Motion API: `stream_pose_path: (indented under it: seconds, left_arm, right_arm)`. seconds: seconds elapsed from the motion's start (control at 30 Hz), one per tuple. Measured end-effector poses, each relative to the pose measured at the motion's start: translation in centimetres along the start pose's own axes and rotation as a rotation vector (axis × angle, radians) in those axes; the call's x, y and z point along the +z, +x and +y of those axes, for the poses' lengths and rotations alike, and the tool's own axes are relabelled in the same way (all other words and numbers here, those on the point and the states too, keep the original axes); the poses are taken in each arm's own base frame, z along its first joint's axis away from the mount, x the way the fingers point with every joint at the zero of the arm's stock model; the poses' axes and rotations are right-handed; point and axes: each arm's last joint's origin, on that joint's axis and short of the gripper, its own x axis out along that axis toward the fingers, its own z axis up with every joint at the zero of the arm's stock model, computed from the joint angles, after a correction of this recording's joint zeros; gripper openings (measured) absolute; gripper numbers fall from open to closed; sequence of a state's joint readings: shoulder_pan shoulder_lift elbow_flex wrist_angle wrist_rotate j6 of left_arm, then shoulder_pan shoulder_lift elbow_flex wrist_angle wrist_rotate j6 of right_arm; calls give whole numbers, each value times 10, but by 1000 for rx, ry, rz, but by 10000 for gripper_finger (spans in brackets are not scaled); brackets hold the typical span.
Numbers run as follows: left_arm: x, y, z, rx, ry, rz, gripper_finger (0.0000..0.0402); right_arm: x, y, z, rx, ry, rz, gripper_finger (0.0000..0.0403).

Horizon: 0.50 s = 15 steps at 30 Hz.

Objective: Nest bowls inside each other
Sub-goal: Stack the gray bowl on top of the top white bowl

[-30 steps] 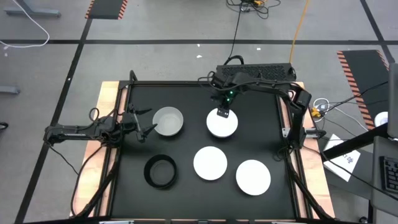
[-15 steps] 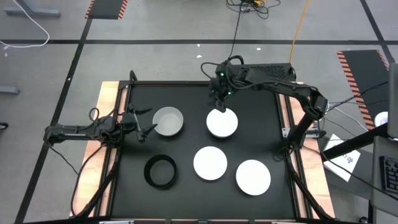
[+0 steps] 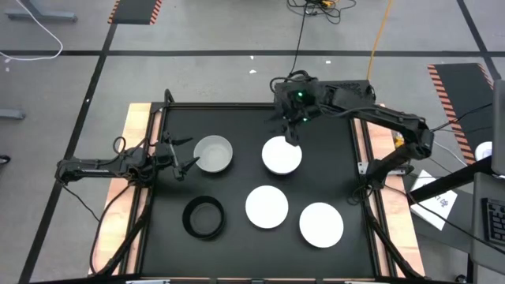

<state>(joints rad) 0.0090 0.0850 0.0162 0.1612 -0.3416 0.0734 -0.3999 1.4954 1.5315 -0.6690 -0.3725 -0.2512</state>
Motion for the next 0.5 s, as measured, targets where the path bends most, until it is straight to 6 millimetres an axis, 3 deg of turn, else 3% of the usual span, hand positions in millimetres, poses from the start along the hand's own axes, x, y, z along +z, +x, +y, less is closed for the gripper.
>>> stream_pose_path:
  seconds: [0.2, 0.5]
  left_arm:
    - [0, 0, 0, 0, 0, 0, 395]
    - [3, 0, 0, 4, -16, -34, 395]
  right_arm:
    - [-11, -23, 18, 6, -23, -33, 217]
    - [-44, -63, 41, -28, -41, -174, 199]
